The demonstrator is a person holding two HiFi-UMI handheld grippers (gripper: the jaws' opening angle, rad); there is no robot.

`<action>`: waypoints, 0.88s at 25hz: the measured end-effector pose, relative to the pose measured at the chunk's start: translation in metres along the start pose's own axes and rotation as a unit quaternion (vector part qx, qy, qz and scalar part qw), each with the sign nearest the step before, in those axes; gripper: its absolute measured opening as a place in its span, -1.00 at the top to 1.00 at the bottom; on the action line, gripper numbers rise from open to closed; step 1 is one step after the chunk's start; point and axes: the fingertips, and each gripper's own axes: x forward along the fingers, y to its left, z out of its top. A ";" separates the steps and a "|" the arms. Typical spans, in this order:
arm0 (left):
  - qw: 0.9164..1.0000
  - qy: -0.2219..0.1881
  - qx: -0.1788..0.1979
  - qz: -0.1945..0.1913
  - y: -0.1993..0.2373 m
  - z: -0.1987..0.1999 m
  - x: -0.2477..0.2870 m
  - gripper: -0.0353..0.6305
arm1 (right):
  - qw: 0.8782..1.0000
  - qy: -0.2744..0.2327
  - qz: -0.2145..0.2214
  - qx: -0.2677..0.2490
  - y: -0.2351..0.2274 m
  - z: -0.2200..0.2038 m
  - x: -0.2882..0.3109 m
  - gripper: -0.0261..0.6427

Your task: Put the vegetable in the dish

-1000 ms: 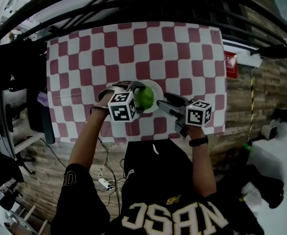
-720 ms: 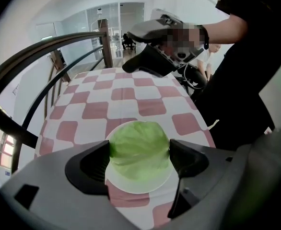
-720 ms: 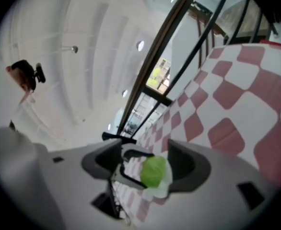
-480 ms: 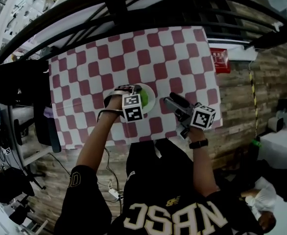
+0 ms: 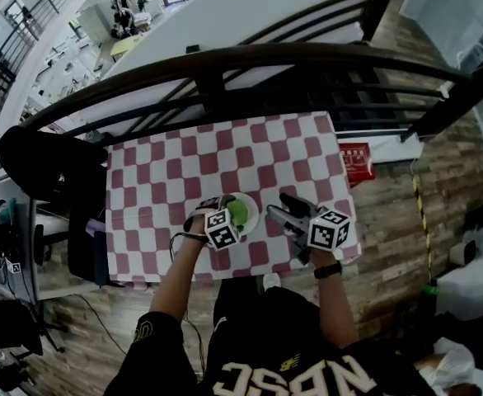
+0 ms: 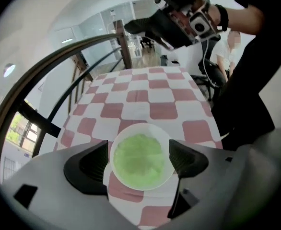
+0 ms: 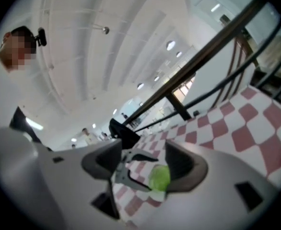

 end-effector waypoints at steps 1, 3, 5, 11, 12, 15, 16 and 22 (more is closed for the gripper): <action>0.999 -0.028 -0.021 0.014 0.005 0.013 -0.011 -0.30 | 1.000 0.002 -0.007 -0.030 0.003 0.008 -0.002 0.05; 0.991 -0.099 -0.067 0.051 0.018 0.043 -0.042 -0.30 | 0.995 0.011 -0.019 -0.093 0.013 0.022 -0.006 0.06; 0.971 -0.183 -0.130 0.084 0.034 0.068 -0.084 -0.30 | 0.988 0.012 -0.027 -0.152 0.029 0.035 -0.007 0.12; 0.891 -0.334 -0.256 0.166 0.047 0.097 -0.206 -0.10 | 0.955 0.009 -0.029 -0.297 0.090 0.056 -0.001 0.52; 0.879 -0.348 -0.268 0.187 0.045 0.097 -0.221 0.04 | 0.948 0.012 -0.029 -0.317 0.101 0.056 -0.001 0.58; 0.841 -0.377 -0.294 0.254 0.039 0.097 -0.257 0.32 | 0.938 -0.007 -0.030 -0.345 0.130 0.063 -0.010 0.76; 0.827 -0.386 -0.302 0.278 0.038 0.095 -0.270 0.46 | 0.938 -0.019 -0.030 -0.346 0.138 0.066 -0.012 0.81; 0.760 -0.420 -0.338 0.364 0.018 0.080 -0.321 0.84 | 0.931 -0.080 -0.063 -0.350 0.162 0.073 -0.022 0.88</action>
